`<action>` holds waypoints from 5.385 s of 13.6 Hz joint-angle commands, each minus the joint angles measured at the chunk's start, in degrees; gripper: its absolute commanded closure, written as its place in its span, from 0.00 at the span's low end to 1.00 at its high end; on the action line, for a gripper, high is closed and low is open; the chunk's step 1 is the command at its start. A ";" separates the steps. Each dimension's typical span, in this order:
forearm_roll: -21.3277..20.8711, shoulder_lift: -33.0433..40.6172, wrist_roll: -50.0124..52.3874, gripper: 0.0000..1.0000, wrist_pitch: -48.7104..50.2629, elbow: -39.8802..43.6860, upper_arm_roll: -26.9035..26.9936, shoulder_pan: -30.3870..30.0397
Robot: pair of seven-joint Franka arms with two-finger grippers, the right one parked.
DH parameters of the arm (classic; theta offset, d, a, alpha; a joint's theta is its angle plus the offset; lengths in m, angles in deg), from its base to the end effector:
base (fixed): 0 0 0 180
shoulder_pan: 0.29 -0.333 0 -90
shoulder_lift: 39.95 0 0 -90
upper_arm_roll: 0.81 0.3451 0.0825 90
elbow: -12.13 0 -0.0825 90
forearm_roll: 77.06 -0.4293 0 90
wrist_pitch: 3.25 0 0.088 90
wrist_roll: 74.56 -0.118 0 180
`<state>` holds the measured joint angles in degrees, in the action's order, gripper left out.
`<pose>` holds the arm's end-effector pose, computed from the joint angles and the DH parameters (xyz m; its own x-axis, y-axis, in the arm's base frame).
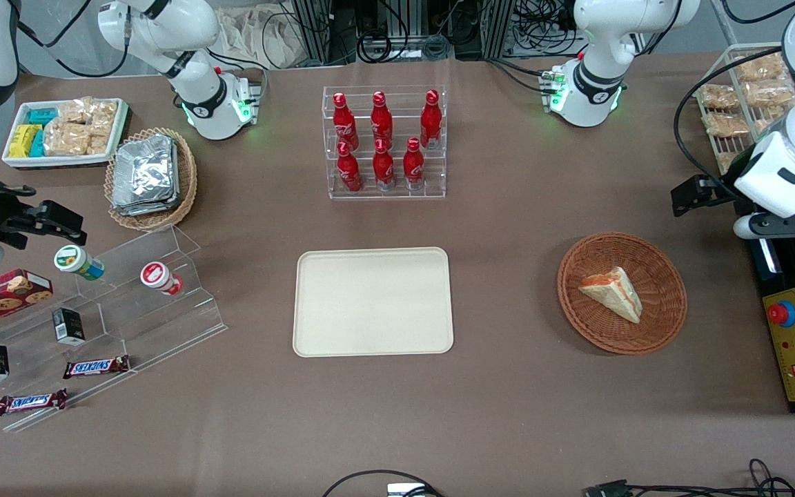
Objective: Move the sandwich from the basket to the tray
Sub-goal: 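Lower the left gripper onto the wrapped sandwich in the basket and close it, then lift the gripped sandwich up out of the wicker basket, then carry the sandwich with the left gripper over to the cream tray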
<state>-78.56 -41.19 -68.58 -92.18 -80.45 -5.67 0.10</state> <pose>0.5992 -0.0514 0.6050 0.9965 0.0134 -0.0822 0.0107 -0.9994 -0.0330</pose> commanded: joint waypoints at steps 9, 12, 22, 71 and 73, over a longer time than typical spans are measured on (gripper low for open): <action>0.62 1.15 8.30 0.00 -0.45 -2.00 0.73 0.75; 3.24 -0.51 20.09 0.01 -0.54 -2.09 0.73 0.75; 4.49 -11.42 41.31 0.01 -12.28 -9.36 1.09 -0.30; 0.09 -46.21 24.94 0.89 -23.29 18.39 -11.04 23.25; -1.92 -48.33 25.75 0.87 -25.58 18.39 -11.04 23.69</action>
<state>-78.44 -87.07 -44.23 -116.97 -64.55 -17.23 22.94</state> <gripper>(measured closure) 0.841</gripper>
